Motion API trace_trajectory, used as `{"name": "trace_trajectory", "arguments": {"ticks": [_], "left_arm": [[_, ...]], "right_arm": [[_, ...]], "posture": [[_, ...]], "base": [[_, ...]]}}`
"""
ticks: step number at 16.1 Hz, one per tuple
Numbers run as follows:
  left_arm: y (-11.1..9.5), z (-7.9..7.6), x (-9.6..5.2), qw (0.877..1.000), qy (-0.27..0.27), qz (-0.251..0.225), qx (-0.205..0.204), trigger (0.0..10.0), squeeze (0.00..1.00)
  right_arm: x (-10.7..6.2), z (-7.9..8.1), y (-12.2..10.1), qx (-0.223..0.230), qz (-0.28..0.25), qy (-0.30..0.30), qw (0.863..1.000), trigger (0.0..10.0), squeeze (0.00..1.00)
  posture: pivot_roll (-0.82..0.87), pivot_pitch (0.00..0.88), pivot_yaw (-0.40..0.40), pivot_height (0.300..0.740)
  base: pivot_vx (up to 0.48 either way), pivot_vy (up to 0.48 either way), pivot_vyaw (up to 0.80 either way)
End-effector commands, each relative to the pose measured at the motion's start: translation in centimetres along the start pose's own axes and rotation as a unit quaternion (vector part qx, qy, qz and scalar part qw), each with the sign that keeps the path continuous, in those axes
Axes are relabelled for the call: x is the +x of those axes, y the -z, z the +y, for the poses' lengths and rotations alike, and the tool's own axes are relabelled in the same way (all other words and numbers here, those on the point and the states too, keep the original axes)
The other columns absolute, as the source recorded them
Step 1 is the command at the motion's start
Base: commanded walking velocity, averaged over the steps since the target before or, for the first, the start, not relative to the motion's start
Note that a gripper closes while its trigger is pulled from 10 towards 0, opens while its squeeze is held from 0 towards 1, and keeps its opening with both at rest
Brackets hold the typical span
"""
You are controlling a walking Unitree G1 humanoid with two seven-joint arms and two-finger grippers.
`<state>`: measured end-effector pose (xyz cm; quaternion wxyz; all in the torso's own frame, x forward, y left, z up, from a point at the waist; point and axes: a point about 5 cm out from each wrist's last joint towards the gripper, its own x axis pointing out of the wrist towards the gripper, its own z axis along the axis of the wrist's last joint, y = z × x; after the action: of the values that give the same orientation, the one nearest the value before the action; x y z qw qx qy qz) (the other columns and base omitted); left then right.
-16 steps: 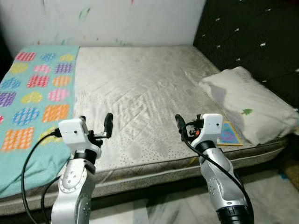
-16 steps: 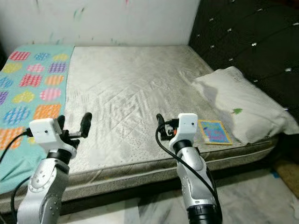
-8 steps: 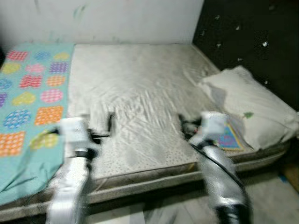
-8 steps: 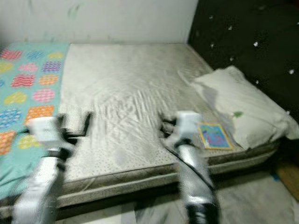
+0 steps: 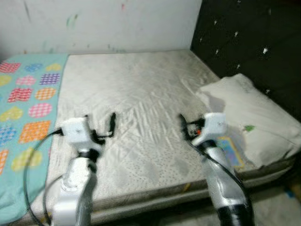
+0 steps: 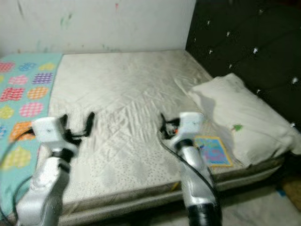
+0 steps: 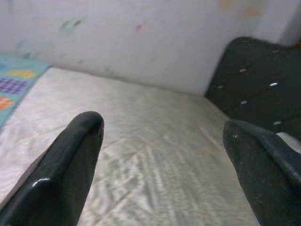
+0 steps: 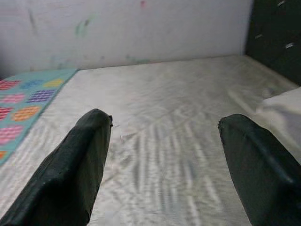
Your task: Clean up the room
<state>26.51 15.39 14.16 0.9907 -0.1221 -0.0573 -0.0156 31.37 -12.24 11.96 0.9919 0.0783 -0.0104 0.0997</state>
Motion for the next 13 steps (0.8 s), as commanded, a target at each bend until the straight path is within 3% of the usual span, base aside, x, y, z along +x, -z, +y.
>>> {"name": "trace_trajectory", "arguments": {"ticks": [1, 3, 6, 7, 13], "left_arm": [[0.08, -0.42, 0.04, 1.000, 0.003, 0.001, -0.003, 10.0, 0.00], [0.15, -0.31, 0.04, 1.000, -0.003, 0.003, -0.006, 10.0, 0.00], [0.21, -0.43, 0.12, 1.000, 0.001, 0.004, -0.007, 10.0, 0.00], [0.20, -0.44, 0.12, 1.000, 0.002, 0.004, -0.007, 10.0, 0.00], [0.19, -0.55, 0.14, 1.000, 0.009, 0.004, -0.008, 10.0, 0.00]], "right_arm": [[-0.18, -0.76, -0.03, -0.001, 0.001, 0.010, 1.000, 10.0, 0.00], [-0.18, -0.67, -0.04, -0.011, 0.002, 0.005, 1.000, 10.0, 0.00], [-0.11, -0.62, -0.06, -0.013, 0.000, 0.003, 1.000, 10.0, 0.00], [-0.10, -0.62, -0.05, -0.012, 0.000, 0.003, 1.000, 10.0, 0.00], [-0.07, -0.67, 0.01, -0.009, 0.001, 0.004, 1.000, 10.0, 0.00]], "posture": [[0.03, 0.033, -0.056, 0.740], [0.03, 0.033, -0.056, 0.740], [0.03, 0.031, -0.060, 0.740], [0.03, 0.031, -0.060, 0.740], [0.03, 0.029, -0.060, 0.740]], "base": [[0.000, 0.000, 0.00], [0.000, 0.000, 0.00], [0.000, 0.000, 0.80], [0.000, 0.296, 0.80], [0.000, 0.383, 0.00]]}}
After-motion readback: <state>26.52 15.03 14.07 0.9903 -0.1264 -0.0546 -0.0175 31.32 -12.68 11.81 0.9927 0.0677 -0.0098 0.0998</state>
